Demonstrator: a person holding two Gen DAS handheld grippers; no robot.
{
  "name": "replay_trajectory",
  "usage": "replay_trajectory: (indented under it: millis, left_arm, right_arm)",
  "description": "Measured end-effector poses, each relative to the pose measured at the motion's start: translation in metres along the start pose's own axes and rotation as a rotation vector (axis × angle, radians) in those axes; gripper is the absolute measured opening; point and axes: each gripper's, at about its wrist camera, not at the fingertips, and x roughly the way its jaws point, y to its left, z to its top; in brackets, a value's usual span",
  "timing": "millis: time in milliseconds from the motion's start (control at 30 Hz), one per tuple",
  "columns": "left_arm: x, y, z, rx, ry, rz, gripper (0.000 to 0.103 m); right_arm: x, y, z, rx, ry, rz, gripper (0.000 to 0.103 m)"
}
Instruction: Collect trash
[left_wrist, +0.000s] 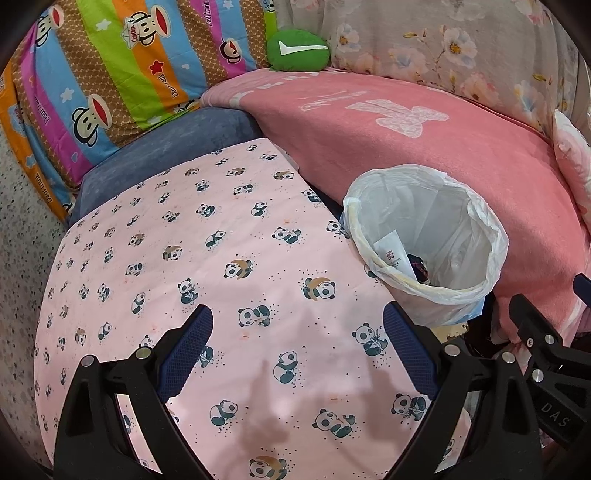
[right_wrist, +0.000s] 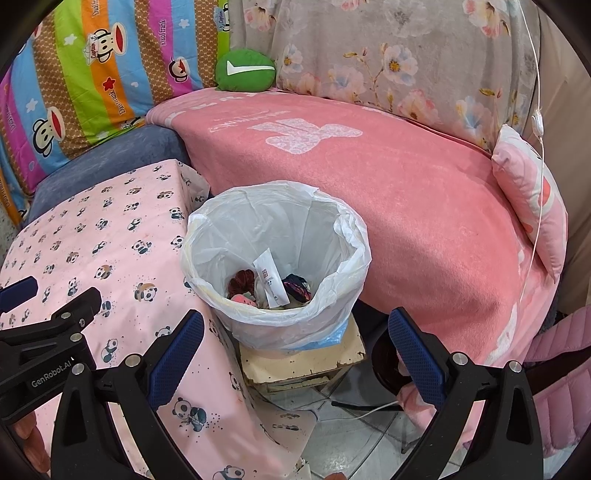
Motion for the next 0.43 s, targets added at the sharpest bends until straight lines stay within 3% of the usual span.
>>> replay_trajectory:
  millis: [433]
  left_arm:
    - [0.0029,-0.0011,-0.0005,-0.009,0.006,-0.042,0.089]
  right_arm:
    - [0.0034,-0.0003,-0.0032,0.002,0.011,-0.003,0.096]
